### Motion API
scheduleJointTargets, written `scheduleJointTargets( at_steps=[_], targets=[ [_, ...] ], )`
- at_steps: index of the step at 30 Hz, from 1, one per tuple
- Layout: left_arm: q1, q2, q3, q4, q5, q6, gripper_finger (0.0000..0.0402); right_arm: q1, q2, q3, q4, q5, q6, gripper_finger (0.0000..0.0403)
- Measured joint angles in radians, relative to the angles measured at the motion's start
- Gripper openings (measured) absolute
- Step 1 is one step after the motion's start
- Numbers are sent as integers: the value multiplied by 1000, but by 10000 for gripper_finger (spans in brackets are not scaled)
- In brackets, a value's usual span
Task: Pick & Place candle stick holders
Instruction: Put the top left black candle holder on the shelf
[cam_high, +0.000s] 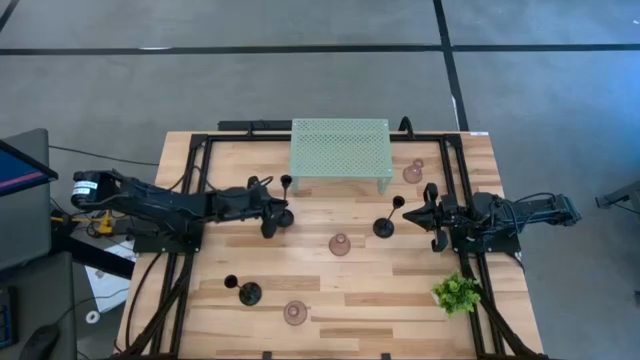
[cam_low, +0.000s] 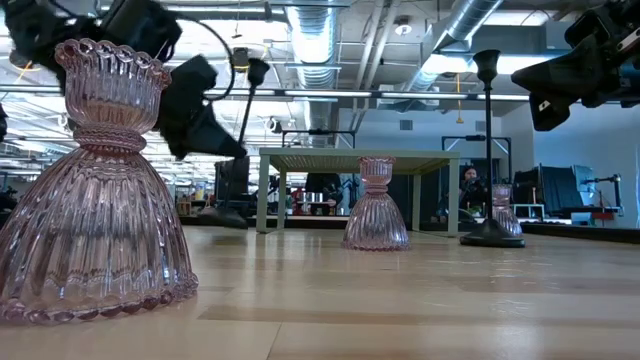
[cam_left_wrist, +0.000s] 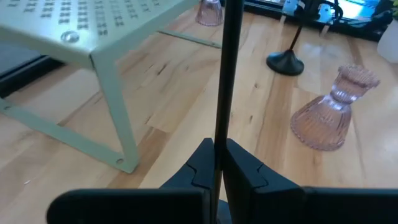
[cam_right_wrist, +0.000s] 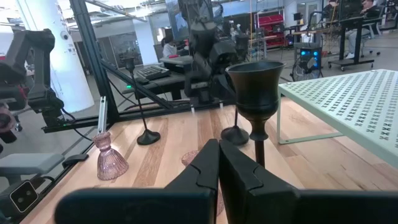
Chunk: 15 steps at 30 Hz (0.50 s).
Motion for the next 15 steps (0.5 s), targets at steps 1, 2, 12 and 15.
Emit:
scheduleJointTargets(
  at_steps=[1, 2, 12, 15],
  targets=[
    [-1, -13, 24, -45, 0, -10, 13, 0, 0, 0, 0, 0, 0, 0],
    [-5, -25, 47, -85, 1, -13, 13, 0, 0, 0, 0, 0, 0, 0],
    [-42, -97, 242, -212, 159, 19, 14, 0, 0, 0, -1, 0, 2, 0],
    [-33, -81, 308, -229, 161, 94, 15, 0, 0, 0, 0, 0, 6, 0]
  ],
)
